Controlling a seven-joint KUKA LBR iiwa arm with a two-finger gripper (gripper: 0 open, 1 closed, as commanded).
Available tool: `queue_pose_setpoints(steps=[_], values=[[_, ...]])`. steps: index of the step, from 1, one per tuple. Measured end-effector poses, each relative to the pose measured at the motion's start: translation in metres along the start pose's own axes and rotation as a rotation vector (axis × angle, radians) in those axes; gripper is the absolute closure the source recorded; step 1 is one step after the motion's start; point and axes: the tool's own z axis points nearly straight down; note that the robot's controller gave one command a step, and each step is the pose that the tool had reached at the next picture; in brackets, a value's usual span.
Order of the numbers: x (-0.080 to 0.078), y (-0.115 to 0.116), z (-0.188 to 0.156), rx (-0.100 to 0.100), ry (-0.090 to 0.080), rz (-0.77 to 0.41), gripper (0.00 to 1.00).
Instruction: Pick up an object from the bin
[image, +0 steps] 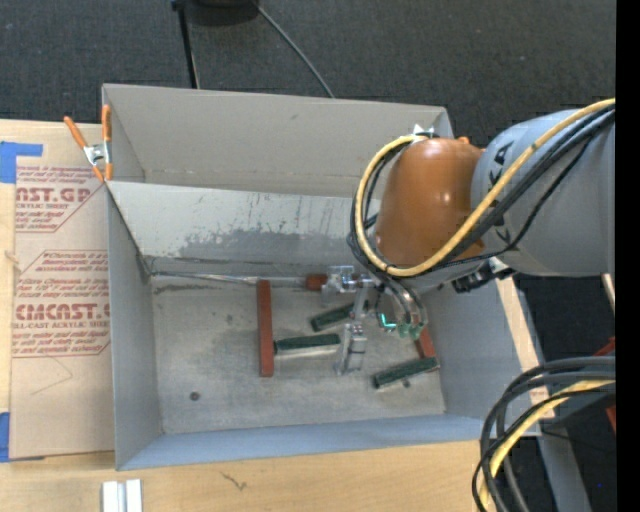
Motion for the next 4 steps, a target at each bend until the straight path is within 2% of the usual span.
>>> queue_pose_setpoints(steps=[1, 2, 3, 4], values=[[-0.002, 0.0, -0.004, 0.0, -0.008, 0.0, 0.0], [-0.01, -0.01, 0.045, 0.0, -0.016, -0.04, 0.0], [-0.004, 0.014, 0.091, 0.001, -0.01, -0.056, 0.0], [-0.004, 0.017, 0.093, -0.002, -0.006, -0.063, 0.0]])
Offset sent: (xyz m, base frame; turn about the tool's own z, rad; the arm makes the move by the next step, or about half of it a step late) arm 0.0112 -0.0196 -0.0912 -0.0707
